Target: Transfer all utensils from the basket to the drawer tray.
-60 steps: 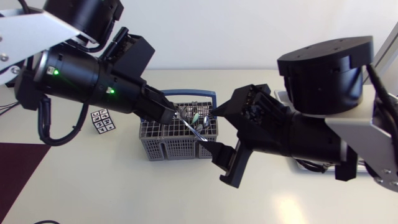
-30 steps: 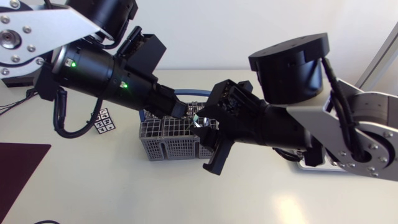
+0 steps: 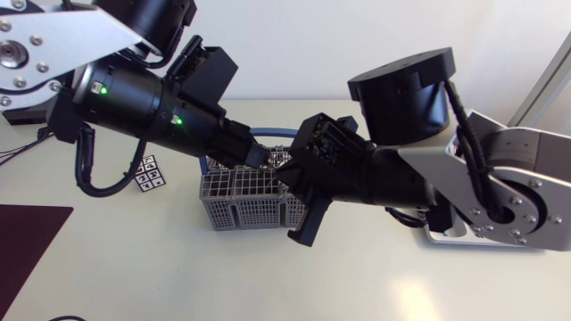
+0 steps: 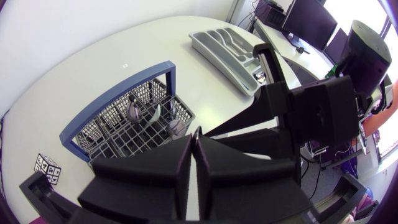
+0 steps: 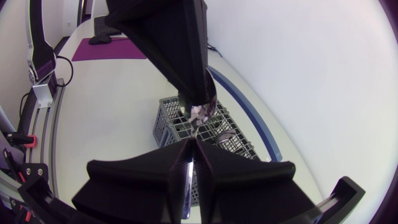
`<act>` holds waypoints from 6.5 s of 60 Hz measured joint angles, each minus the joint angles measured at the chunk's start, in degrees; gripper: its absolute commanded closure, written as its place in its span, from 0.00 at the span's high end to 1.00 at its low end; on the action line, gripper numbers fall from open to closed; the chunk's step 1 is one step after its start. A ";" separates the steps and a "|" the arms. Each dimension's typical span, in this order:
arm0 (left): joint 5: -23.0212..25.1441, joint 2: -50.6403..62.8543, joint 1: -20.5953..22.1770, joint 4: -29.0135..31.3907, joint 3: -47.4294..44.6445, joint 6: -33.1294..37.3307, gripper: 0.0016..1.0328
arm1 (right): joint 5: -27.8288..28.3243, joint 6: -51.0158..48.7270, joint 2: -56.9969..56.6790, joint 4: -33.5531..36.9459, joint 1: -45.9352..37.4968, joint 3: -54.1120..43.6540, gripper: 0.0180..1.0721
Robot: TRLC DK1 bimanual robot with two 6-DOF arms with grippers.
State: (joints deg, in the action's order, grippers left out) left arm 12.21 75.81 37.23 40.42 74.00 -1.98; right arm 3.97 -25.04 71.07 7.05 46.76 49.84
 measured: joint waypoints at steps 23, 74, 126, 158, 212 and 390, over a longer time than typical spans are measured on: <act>0.83 0.00 -1.22 -0.24 4.09 0.00 0.65 | 2.32 0.20 -0.02 2.23 -0.33 0.22 0.05; -5.70 2.93 -1.60 -1.95 7.67 0.52 0.69 | 31.04 -44.70 -1.92 33.68 -58.25 -5.03 0.05; -12.11 4.90 0.87 -1.25 4.66 4.66 0.69 | 24.76 -87.34 35.34 38.60 -91.93 16.52 0.30; -12.74 5.05 1.60 -0.39 3.06 5.25 0.69 | 25.09 -75.36 18.71 38.18 -83.76 9.97 0.68; -13.20 0.61 -2.93 -3.54 -9.01 10.27 0.75 | 19.89 6.69 8.28 33.59 -20.55 13.22 0.68; -13.18 -5.07 -4.81 -12.94 -19.69 14.03 0.75 | 22.10 32.30 24.15 28.06 -15.65 24.68 0.43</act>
State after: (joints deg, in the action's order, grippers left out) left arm -0.97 70.74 32.42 27.49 54.30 12.05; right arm 26.06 7.27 95.22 35.11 31.11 74.52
